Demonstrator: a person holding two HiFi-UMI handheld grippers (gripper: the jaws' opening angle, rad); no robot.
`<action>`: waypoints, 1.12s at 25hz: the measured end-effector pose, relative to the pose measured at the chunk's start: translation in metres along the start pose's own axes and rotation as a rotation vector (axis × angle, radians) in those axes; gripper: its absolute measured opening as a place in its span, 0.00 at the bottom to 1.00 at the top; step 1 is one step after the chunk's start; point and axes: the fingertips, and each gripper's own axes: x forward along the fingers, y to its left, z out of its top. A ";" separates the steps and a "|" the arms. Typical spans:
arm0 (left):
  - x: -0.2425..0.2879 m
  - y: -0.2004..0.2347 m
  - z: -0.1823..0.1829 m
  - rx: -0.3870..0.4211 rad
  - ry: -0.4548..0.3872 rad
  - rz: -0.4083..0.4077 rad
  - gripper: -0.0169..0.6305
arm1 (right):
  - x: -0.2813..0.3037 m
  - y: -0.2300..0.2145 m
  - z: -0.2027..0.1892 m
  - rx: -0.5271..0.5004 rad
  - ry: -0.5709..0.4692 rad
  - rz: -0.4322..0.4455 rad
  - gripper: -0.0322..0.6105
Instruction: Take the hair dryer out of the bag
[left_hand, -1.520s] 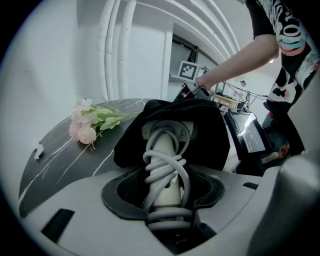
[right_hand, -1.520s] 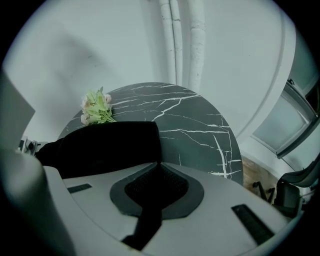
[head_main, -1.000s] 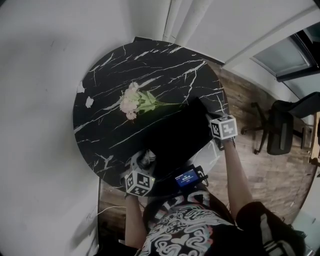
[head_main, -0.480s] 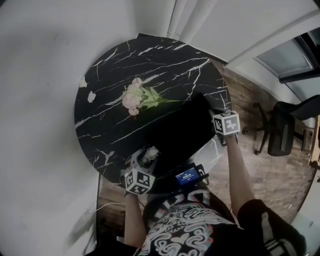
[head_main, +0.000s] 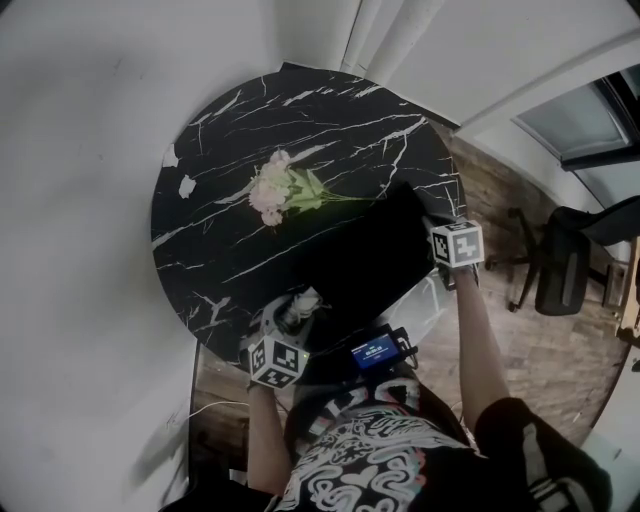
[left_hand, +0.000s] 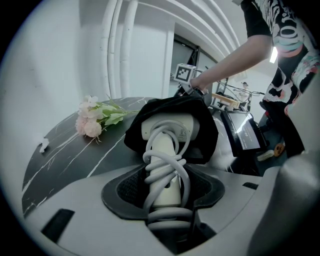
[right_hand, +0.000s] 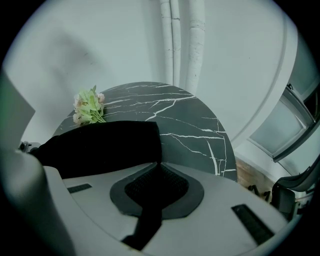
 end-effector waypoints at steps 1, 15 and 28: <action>-0.001 0.000 -0.001 -0.001 0.000 0.001 0.37 | 0.001 -0.001 0.000 0.002 -0.003 0.002 0.09; -0.006 -0.003 -0.005 -0.011 -0.003 0.003 0.37 | 0.003 -0.010 0.002 -0.053 0.015 -0.028 0.09; -0.010 -0.006 -0.013 -0.022 0.000 0.007 0.37 | 0.010 -0.017 0.009 -0.090 0.000 -0.039 0.09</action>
